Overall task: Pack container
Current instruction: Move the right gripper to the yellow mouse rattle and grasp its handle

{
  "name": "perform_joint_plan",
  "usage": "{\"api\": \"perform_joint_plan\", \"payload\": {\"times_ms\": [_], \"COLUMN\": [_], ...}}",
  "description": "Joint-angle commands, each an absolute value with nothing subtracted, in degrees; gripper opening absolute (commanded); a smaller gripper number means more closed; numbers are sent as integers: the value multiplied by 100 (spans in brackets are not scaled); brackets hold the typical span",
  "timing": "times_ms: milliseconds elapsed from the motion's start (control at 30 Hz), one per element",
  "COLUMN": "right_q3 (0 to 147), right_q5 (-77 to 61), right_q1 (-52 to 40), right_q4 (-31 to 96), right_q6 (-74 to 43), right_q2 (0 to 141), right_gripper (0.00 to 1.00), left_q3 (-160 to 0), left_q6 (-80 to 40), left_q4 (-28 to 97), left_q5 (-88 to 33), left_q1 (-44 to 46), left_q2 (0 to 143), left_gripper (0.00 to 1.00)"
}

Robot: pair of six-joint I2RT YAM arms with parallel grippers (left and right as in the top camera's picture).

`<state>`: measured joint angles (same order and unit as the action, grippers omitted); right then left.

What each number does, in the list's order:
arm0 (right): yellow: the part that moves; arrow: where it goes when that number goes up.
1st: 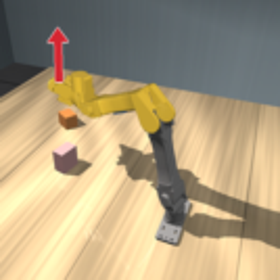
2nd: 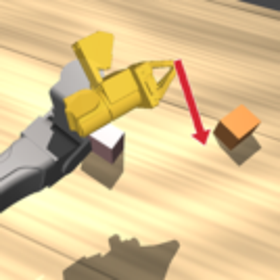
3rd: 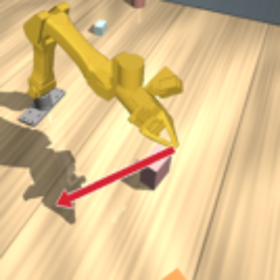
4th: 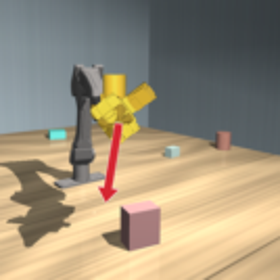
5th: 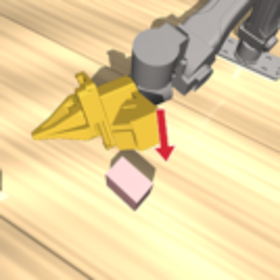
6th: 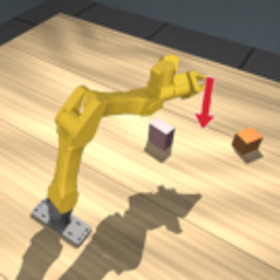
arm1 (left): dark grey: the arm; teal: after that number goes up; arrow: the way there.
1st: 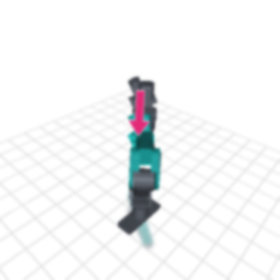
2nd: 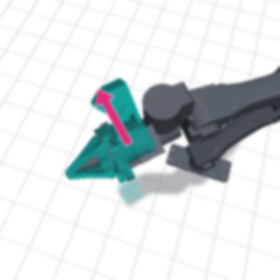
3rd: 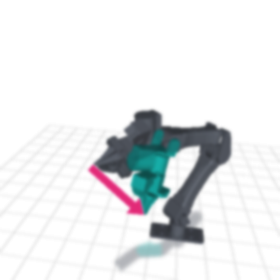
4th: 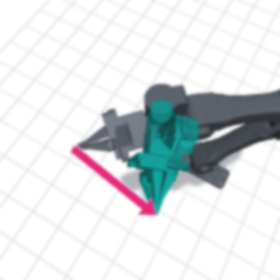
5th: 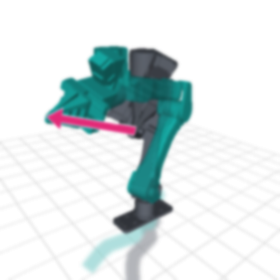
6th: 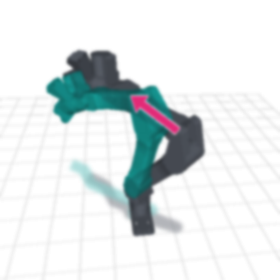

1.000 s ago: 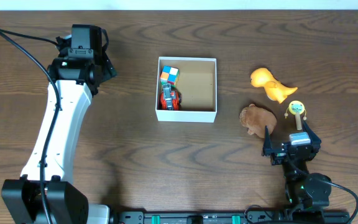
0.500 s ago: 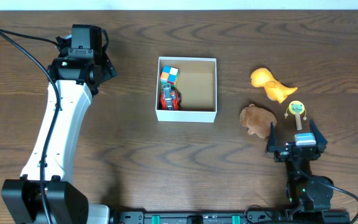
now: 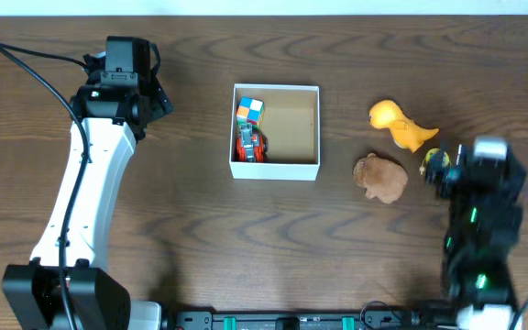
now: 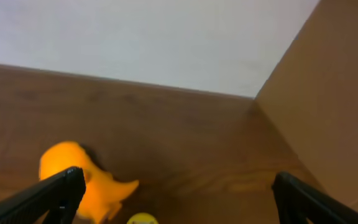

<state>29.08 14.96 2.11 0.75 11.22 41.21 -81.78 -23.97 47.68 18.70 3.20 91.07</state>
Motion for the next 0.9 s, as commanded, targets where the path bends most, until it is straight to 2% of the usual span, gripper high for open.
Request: {"api": "perform_joint_plan", "payload": {"times_ms": [0,133,233,467,667,867], "right_q3": [4121,5511,6023,6101,6099,6099], "right_q5": [1031,639,703,1398,1140,438], "right_q1": [397,486,486,622,1273,1763], "right_q4": [742,1946,2394,2814,3124,3527], "right_q6": [1350,1487,1485,1490,1483,1487], "right_q2": [5481,6917,7494,7793,7975,8576], "right_gripper": [99,99,99,99,99,84], "left_q3": [-8274,-8274,-8274,-8274,-8274,-8274], "left_q6": [-2368,-2368,-2368,-2368,-2368,-2368], "left_q4": [4775,4775,4775,4775,4775,4775], "left_q5": [1885,1885,1885,1885,1885,1885], "left_q1": [318,318,318,318,318,318], "left_q2": [9015,9015,9015,9015,9015,9015], "left_gripper": [98,98,98,98,98,98]}}
